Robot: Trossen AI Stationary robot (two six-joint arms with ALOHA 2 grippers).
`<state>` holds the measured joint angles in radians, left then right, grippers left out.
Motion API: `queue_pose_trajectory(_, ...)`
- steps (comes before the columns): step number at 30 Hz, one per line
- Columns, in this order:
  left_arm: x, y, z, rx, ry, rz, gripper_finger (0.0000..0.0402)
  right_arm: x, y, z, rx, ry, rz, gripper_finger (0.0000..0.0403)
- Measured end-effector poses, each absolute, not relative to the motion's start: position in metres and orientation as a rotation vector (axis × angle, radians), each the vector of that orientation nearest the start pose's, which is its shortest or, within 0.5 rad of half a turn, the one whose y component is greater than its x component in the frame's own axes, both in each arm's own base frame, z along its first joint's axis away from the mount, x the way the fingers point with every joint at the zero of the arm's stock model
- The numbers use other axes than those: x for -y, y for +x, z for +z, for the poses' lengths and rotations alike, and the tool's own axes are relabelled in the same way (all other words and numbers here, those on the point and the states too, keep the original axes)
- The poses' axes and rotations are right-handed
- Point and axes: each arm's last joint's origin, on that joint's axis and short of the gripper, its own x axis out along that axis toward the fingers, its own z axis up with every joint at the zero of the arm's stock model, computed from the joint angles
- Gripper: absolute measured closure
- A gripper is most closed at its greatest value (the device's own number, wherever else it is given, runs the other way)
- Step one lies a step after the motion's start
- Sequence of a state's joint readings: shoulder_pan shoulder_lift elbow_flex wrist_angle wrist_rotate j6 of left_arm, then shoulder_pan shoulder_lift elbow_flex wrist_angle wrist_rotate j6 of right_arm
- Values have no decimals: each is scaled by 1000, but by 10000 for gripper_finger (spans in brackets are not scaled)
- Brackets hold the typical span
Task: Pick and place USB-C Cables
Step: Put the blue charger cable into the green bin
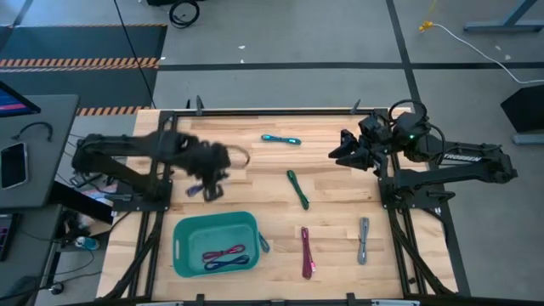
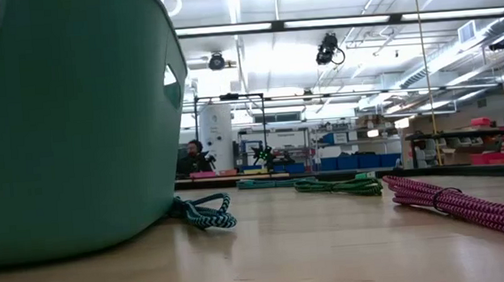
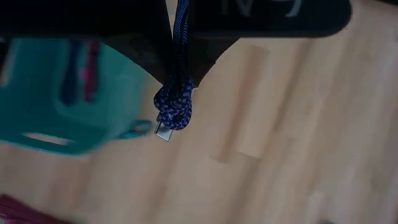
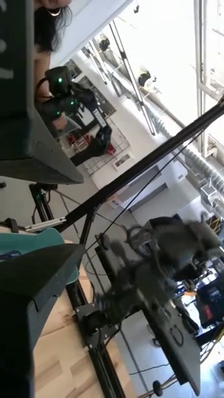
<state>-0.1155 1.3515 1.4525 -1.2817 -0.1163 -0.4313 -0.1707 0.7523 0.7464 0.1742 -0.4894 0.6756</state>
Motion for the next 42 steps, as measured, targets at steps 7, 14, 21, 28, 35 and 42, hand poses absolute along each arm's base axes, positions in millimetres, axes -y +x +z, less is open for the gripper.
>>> queue_pose_trajectory(7,92,239,350,-1110,-383,191,378,14,165,357,37,594,357,231)
queue_pose_trajectory(14,138,261,341,-995,-508,90,378,14,165,357,39,579,357,231)
queue_pose_trajectory(21,158,275,319,-1044,-547,131,378,14,165,356,38,569,355,231)
queue_pose_trajectory(28,167,282,304,-1093,-613,176,378,14,165,355,17,575,356,231)
queue_pose_trajectory(35,169,292,288,-1168,-623,177,378,14,166,346,-65,606,330,231)
queue_pose_trajectory(42,171,301,273,-1246,-639,170,378,15,166,345,-77,610,327,231)
